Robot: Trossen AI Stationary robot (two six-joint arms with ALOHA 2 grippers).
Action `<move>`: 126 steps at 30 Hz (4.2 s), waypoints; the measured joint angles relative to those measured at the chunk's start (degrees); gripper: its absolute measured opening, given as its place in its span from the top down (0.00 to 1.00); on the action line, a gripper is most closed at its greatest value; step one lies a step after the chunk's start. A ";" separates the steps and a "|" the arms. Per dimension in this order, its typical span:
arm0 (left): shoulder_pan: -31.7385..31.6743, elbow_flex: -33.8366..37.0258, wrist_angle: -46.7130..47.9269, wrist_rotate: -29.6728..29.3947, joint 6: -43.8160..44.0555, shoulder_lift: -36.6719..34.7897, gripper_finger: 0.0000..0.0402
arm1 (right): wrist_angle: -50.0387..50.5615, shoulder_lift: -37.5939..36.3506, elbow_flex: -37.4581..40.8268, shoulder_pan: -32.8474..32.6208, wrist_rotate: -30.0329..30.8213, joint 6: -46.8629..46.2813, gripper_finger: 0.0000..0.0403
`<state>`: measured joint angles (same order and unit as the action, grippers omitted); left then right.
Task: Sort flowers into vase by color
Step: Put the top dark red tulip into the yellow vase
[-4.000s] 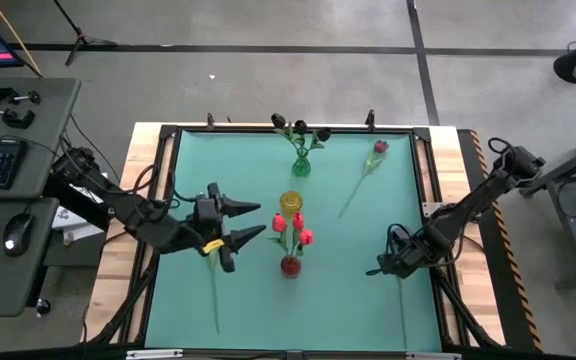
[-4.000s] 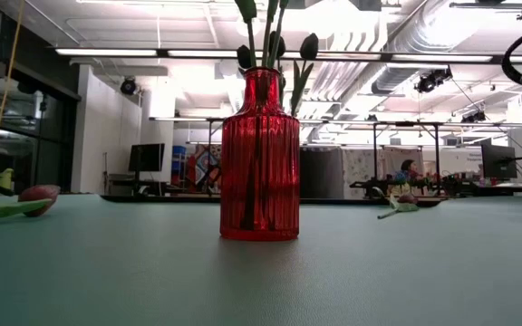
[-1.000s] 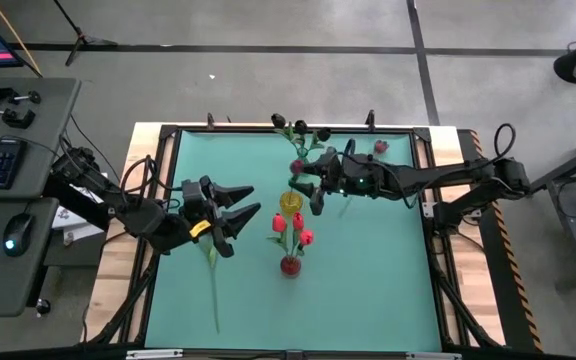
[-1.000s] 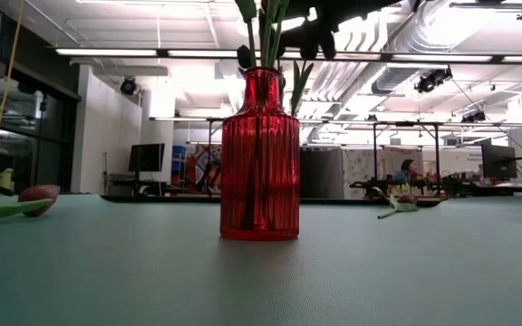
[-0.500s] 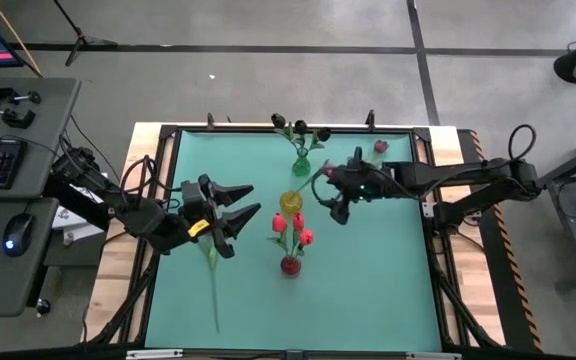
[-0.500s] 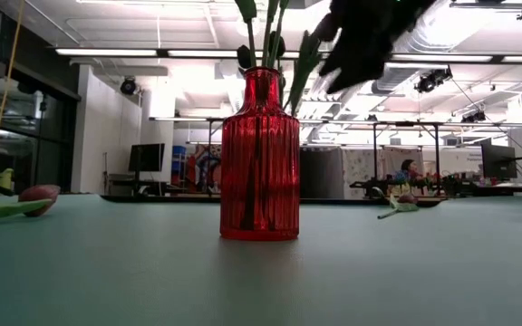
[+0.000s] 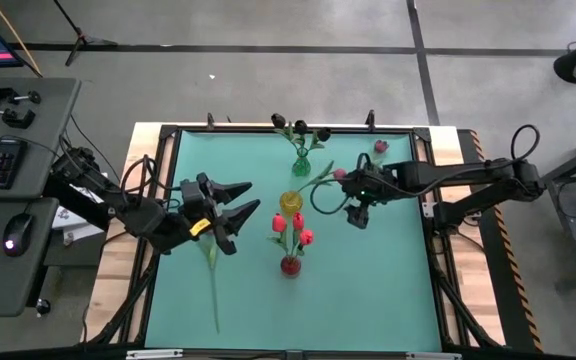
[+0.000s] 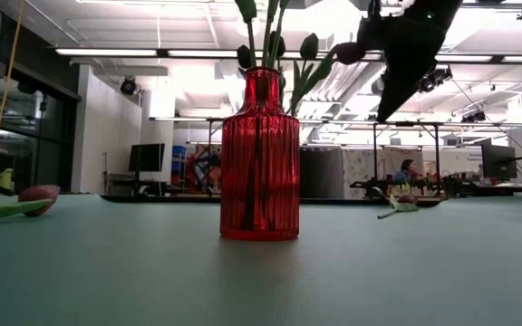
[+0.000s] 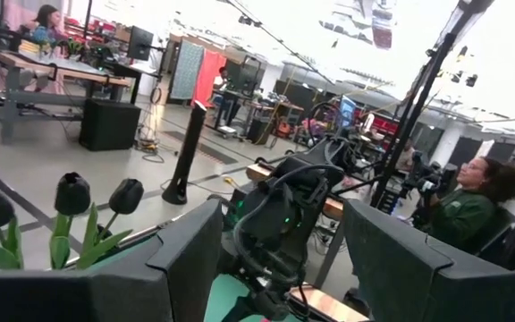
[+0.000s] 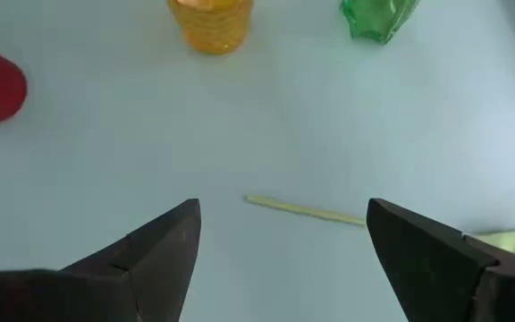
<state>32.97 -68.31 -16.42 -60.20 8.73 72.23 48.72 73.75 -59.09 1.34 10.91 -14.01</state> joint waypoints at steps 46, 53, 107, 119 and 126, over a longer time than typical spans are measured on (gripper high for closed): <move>-34.66 0.00 30.84 36.55 16.37 -5.49 0.45 | -10.00 -10.10 22.38 25.88 3.10 -54.60 0.23; -46.13 0.00 35.89 49.02 9.15 -10.09 0.45 | -10.86 3.03 16.68 31.95 2.33 -57.15 0.23; -50.19 0.00 30.00 52.80 14.09 -11.81 0.45 | -1.81 -12.46 3.40 20.80 14.55 -27.66 1.00; -48.05 0.00 28.50 50.53 22.99 -11.58 0.45 | -15.06 -21.07 14.58 5.05 16.00 -28.47 1.00; -43.93 0.00 27.39 43.96 25.61 -9.65 0.45 | -30.01 -21.46 21.36 -0.28 15.56 -28.38 1.00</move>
<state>-10.96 -68.31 10.97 -16.24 34.34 62.57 18.71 52.29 -37.73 1.07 26.48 -42.39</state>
